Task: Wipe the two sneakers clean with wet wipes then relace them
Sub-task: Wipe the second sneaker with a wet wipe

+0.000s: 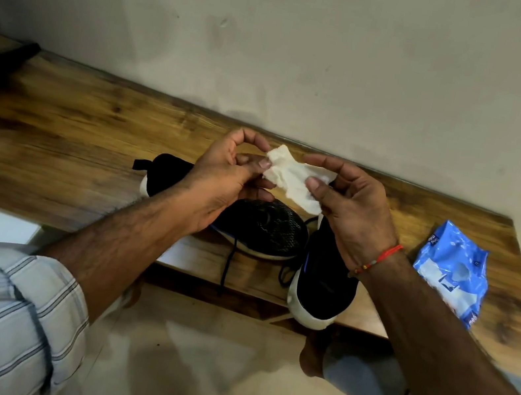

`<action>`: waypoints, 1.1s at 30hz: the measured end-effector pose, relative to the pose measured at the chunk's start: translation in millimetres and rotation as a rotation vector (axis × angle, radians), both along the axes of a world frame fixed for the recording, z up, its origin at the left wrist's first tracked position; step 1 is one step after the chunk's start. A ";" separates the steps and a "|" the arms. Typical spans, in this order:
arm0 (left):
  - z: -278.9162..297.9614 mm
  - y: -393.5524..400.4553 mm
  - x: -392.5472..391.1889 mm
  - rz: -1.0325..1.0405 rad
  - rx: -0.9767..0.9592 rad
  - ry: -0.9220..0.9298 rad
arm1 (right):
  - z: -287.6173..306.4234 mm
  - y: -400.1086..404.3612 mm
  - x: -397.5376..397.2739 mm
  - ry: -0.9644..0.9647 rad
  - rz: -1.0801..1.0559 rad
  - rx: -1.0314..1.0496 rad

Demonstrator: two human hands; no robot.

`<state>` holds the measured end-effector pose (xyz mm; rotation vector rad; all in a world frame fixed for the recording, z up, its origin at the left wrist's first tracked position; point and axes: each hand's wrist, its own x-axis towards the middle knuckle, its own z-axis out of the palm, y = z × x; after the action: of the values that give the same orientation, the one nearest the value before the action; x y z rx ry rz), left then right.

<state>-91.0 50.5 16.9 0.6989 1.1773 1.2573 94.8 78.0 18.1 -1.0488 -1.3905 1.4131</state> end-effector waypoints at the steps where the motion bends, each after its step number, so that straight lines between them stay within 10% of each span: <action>1: 0.2 0.2 0.2 0.015 -0.005 -0.013 | 0.6 0.3 -0.1 -0.013 0.000 -0.001; 15: -5.1 -7.5 4.9 -0.183 0.119 0.431 | -1.2 0.1 -1.2 0.027 -0.070 -0.081; 24: -4.2 -3.8 -2.4 -0.154 0.068 0.377 | -2.1 5.1 0.3 0.048 -0.055 -0.073; 30: 0.3 -4.0 -12.7 -0.231 0.107 0.642 | 4.0 7.9 13.5 -0.773 -0.061 0.436; 33: 4.1 -4.4 -12.8 -0.305 0.135 0.716 | 14.9 4.2 12.6 -0.732 0.177 0.422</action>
<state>-103.8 46.0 21.0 1.4478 1.4843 0.8456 107.4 82.2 33.1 -1.2275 -2.2337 0.7941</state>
